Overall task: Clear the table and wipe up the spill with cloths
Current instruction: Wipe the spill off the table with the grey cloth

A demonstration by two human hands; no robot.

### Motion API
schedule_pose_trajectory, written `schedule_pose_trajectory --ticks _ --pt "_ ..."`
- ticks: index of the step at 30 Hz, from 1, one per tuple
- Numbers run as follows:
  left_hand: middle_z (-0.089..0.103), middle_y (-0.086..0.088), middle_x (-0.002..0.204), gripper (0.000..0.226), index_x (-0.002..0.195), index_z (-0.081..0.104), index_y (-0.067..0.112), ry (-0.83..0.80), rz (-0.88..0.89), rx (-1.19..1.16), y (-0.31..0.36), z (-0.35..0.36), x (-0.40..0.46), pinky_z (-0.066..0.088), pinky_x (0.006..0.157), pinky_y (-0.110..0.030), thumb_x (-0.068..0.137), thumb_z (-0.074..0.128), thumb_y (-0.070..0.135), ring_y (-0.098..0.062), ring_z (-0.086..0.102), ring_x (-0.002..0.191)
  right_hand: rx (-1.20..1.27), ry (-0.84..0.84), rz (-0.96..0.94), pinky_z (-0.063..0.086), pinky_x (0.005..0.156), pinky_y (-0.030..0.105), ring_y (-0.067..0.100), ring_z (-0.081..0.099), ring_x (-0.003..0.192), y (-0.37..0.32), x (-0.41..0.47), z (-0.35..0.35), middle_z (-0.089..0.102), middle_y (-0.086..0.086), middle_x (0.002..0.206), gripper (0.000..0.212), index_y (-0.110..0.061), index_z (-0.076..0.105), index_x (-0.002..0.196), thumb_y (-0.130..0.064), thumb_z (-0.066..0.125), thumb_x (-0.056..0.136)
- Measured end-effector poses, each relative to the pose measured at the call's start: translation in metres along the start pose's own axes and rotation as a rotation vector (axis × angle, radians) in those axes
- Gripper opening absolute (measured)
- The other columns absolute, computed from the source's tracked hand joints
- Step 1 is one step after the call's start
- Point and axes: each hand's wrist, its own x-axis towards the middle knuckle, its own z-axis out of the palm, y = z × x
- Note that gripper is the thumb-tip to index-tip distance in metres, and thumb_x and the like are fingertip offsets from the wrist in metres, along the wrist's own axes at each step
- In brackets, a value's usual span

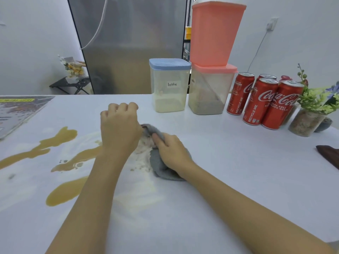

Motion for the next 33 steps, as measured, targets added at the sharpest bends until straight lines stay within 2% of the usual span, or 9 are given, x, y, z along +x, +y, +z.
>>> schedule_pose_trajectory --ticks 2,4,7,10,14,17,22,27,33 --pt "0.066 -0.019 0.09 0.04 0.102 0.063 0.002 -0.016 -0.056 -0.03 0.002 0.0 -0.001 0.04 0.07 -0.042 0.076 0.032 0.002 -0.04 0.055 0.087 0.312 0.034 0.083 0.045 0.079 0.039 0.027 0.06 0.09 0.0 -0.002 -0.021 0.062 0.008 0.088 0.038 -0.008 0.059 0.09 -0.04 0.041 0.099" --pt "0.066 -0.017 0.092 0.039 0.104 0.062 0.002 -0.056 -0.053 -0.046 0.008 0.004 -0.003 0.038 0.073 -0.042 0.076 0.036 -0.001 -0.039 0.054 0.091 0.345 0.141 0.066 0.043 0.074 0.033 0.02 0.057 0.082 0.004 -0.001 -0.05 0.06 0.003 0.083 0.033 -0.011 0.058 0.087 -0.037 0.042 0.099" --pt "0.067 -0.012 0.096 0.04 0.106 0.063 0.006 -0.127 0.018 -0.092 0.018 0.018 -0.007 0.039 0.078 -0.041 0.076 0.038 0.0 -0.035 0.056 0.096 0.084 0.276 0.089 0.038 0.069 0.028 0.021 0.055 0.087 0.027 0.005 -0.09 0.062 0.008 0.092 0.034 -0.006 0.06 0.097 -0.034 0.04 0.1" --pt "0.069 -0.008 0.079 0.043 0.089 0.069 0.007 -0.172 0.11 -0.074 0.024 0.027 -0.011 0.048 0.07 -0.038 0.065 0.033 0.004 -0.03 0.065 0.078 -0.294 0.287 0.264 0.041 0.091 0.041 0.034 0.051 0.111 0.066 0.02 -0.101 0.059 0.014 0.114 0.043 -0.005 0.054 0.116 -0.039 0.033 0.1" --pt "0.066 -0.001 0.069 0.049 0.079 0.069 0.01 -0.132 0.141 -0.077 0.019 0.032 -0.011 0.051 0.059 -0.03 0.061 0.023 0.01 -0.023 0.066 0.065 -0.584 0.239 0.315 0.024 0.105 0.045 0.028 0.032 0.131 0.08 0.053 -0.081 0.041 0.006 0.141 0.052 -0.013 0.04 0.136 -0.044 0.024 0.098" --pt "0.066 -0.001 0.067 0.05 0.077 0.069 0.01 -0.124 0.136 -0.075 0.015 0.03 -0.01 0.05 0.057 -0.029 0.06 0.022 0.009 -0.022 0.065 0.063 -0.547 0.173 0.286 0.02 0.108 0.042 0.026 0.026 0.135 0.064 0.078 -0.056 0.037 0.004 0.145 0.05 -0.017 0.039 0.139 -0.043 0.026 0.098" --pt "0.067 -0.007 0.075 0.049 0.086 0.068 0.007 -0.059 0.032 -0.078 0.009 0.017 -0.004 0.048 0.058 -0.033 0.066 0.024 0.008 -0.029 0.063 0.068 -0.468 0.014 -0.072 0.033 0.099 0.036 0.022 0.04 0.127 0.029 0.065 -0.006 0.048 0.002 0.138 0.042 -0.023 0.042 0.138 -0.036 0.033 0.099" --pt "0.068 -0.015 0.089 0.039 0.099 0.066 0.002 -0.053 -0.071 -0.107 0.001 0.01 -0.01 0.046 0.068 -0.041 0.071 0.04 -0.002 -0.038 0.06 0.083 0.042 -0.158 -0.019 0.036 0.074 0.033 0.022 0.053 0.087 0.011 0.036 -0.034 0.059 0.001 0.088 0.032 -0.017 0.054 0.083 -0.038 0.038 0.1" --pt "0.068 -0.013 0.082 0.037 0.095 0.067 0.003 -0.059 -0.044 -0.033 0.007 0.016 -0.01 0.046 0.064 -0.04 0.067 0.045 -0.009 -0.037 0.061 0.078 -0.107 0.078 0.065 0.044 0.076 0.026 0.015 0.057 0.088 0.051 0.019 -0.141 0.064 0.002 0.099 0.032 -0.019 0.059 0.11 -0.041 0.038 0.099"
